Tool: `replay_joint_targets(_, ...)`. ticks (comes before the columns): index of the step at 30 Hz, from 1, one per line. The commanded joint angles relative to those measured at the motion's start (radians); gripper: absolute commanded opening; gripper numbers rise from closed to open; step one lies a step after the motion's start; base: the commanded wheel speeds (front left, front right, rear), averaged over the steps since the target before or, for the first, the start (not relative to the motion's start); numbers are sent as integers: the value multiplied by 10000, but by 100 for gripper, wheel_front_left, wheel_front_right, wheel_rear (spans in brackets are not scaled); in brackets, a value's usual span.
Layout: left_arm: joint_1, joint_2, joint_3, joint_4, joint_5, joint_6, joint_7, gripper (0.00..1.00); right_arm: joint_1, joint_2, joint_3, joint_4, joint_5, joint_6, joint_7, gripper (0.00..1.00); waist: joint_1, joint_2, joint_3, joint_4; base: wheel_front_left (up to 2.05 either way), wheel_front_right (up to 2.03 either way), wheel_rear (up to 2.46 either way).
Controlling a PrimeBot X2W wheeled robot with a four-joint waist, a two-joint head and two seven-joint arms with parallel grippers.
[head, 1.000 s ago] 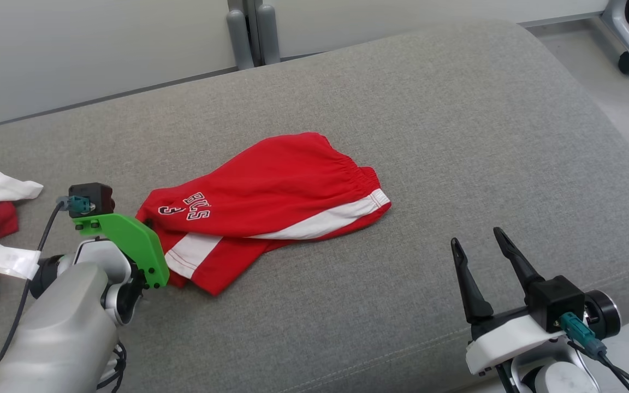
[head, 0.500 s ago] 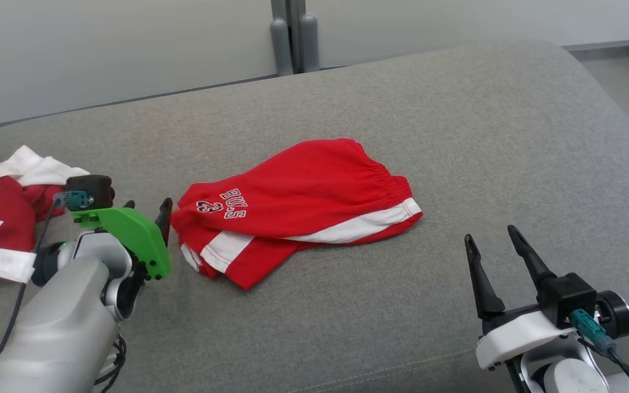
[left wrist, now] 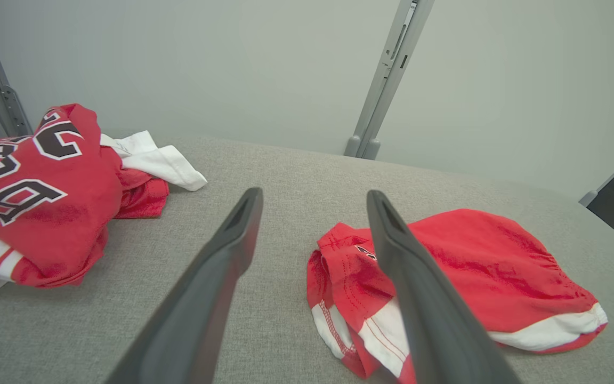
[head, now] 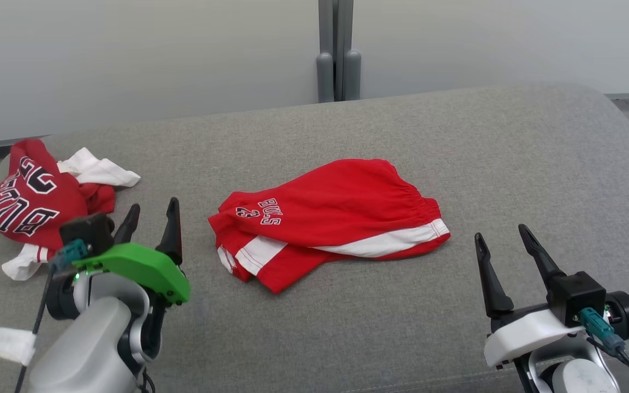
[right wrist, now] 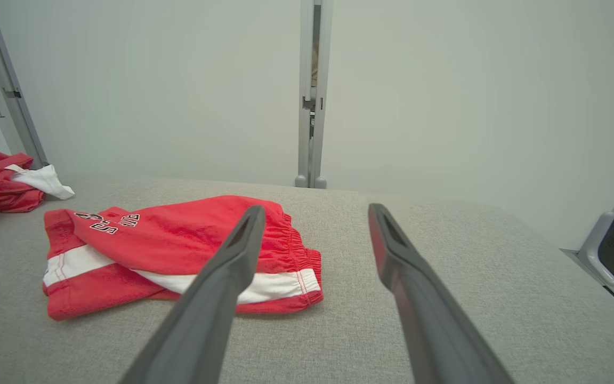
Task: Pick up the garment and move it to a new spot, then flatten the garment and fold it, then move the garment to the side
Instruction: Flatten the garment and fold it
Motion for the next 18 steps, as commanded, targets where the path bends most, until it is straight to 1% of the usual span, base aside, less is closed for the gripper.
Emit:
replay_joint_targets(1,577,126,180,-584,208,360,-160,100,28,-22,-52,-101,-58,-3,64,100,0,0,-102,58,0,0,0)
replay_joint_targets(4,1581,249,439,-1798,507,945,-266,100,39,-20,-106,-184,-65,-3,138,100,0,0,-160,49,0,0,0)
replay_joint_targets(6,2188,375,778,-2605,883,1384,-298,100,34,-22,-144,-219,-69,-3,153,100,0,0,-201,41,0,0,0)
replay_joint_targets(10,3489,594,1250,-4035,1819,2001,-287,100,17,-22,-163,-245,-13,-3,234,100,0,0,-306,14,0,0,0)
replay_joint_targets(11,3745,665,1365,-4302,2035,2118,-288,100,16,-20,-153,-248,-3,-3,255,100,0,0,-339,4,0,0,0)
replay_joint_targets(12,3745,665,1365,-4302,2035,2118,-288,100,16,-20,-153,-248,-3,-3,255,100,0,0,-339,4,0,0,0)
replay_joint_targets(14,4246,739,1563,-4777,2377,2332,-290,100,27,-20,-151,-239,3,-3,264,100,0,0,-409,-21,0,0,0)
replay_joint_targets(18,5079,876,1925,-5350,2825,2574,-291,100,49,-22,-122,-212,37,-3,341,100,0,0,-518,-79,0,0,0)
